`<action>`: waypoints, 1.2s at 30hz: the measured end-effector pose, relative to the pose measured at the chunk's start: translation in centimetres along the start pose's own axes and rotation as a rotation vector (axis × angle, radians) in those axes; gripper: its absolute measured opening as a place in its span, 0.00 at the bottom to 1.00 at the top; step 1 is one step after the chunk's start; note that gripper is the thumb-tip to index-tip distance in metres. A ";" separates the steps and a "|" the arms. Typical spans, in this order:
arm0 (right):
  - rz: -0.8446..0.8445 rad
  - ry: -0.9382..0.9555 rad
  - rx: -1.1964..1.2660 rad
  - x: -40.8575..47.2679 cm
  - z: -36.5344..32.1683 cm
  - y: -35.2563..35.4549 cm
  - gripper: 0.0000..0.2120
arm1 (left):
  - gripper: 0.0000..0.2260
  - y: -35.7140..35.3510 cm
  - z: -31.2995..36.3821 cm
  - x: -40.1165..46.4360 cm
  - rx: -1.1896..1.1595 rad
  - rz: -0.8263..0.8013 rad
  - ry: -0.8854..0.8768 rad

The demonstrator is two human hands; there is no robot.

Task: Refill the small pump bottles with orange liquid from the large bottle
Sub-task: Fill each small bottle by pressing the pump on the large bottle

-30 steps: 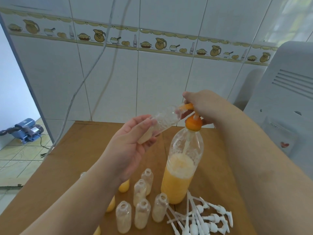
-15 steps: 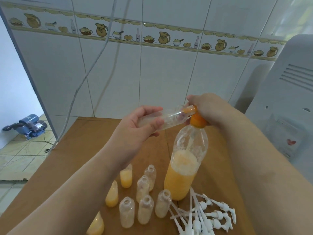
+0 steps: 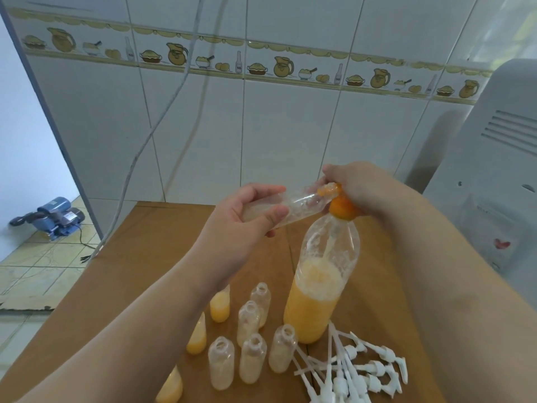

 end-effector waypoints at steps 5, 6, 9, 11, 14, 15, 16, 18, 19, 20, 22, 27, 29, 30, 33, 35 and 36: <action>0.019 -0.016 0.066 -0.8 -0.4 1.5 0.13 | 0.11 -0.3 1.5 0.4 0.113 -0.037 -0.088; 0.034 -0.008 0.068 -0.8 -0.5 1.5 0.13 | 0.11 -0.2 1.7 0.5 0.113 -0.029 -0.103; 0.065 -0.045 0.068 -1.1 -0.6 0.9 0.14 | 0.13 -0.1 1.7 0.5 0.134 -0.020 -0.106; 0.068 -0.044 -0.043 -1.0 -0.6 0.4 0.14 | 0.13 -0.2 1.2 0.3 0.138 -0.019 -0.077; 0.034 -0.048 -0.080 -1.5 -0.7 0.4 0.12 | 0.13 -0.2 1.1 0.2 0.157 -0.022 -0.068; 0.012 -0.052 -0.024 -1.7 -0.8 0.7 0.11 | 0.13 -0.1 1.3 0.2 0.170 -0.025 -0.080; 0.000 -0.068 0.024 -1.9 -0.8 1.0 0.12 | 0.13 0.0 1.5 0.2 0.177 -0.026 -0.095; -0.016 -0.064 0.061 -2.0 -0.9 1.3 0.16 | 0.14 0.1 1.9 0.2 0.175 -0.021 -0.126; 0.010 -0.054 0.068 -1.8 -0.8 1.5 0.17 | 0.15 0.1 2.1 0.2 0.180 -0.013 -0.142; 0.043 -0.053 0.089 -1.6 -0.9 1.5 0.17 | 0.15 0.1 2.1 0.2 0.191 -0.008 -0.154; 0.072 -0.081 0.113 -1.3 -0.7 1.0 0.16 | 0.16 0.0 1.9 0.3 0.204 -0.009 -0.151; 0.080 -0.076 0.054 -1.3 -0.9 0.2 0.18 | 0.18 -0.2 1.4 0.1 0.211 -0.008 -0.104; 0.070 -0.057 0.012 -1.5 -1.3 0.4 0.17 | 0.18 -0.1 1.6 0.0 0.197 -0.008 -0.108; 0.068 -0.047 -0.016 -1.6 -1.3 0.6 0.16 | 0.17 0.0 1.6 0.0 0.188 -0.007 -0.110; 0.092 -0.025 0.056 -1.4 -1.5 0.8 0.17 | 0.15 0.2 1.8 0.1 0.181 0.002 -0.125; 0.103 -0.042 0.050 -1.2 -1.2 0.5 0.17 | 0.15 0.2 1.5 0.3 0.186 0.012 -0.121; 0.109 -0.046 0.025 -1.0 -1.1 0.3 0.18 | 0.15 0.2 1.3 0.4 0.195 0.018 -0.115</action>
Point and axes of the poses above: each hand's wrist, its own x-axis towards the middle knuckle, its own y-axis out of the back of the hand, z = x × y, the point moved 1 cm from there along x, towards the middle knuckle, and after that the axes turned 6 degrees about -y, right-handed, at the moved point
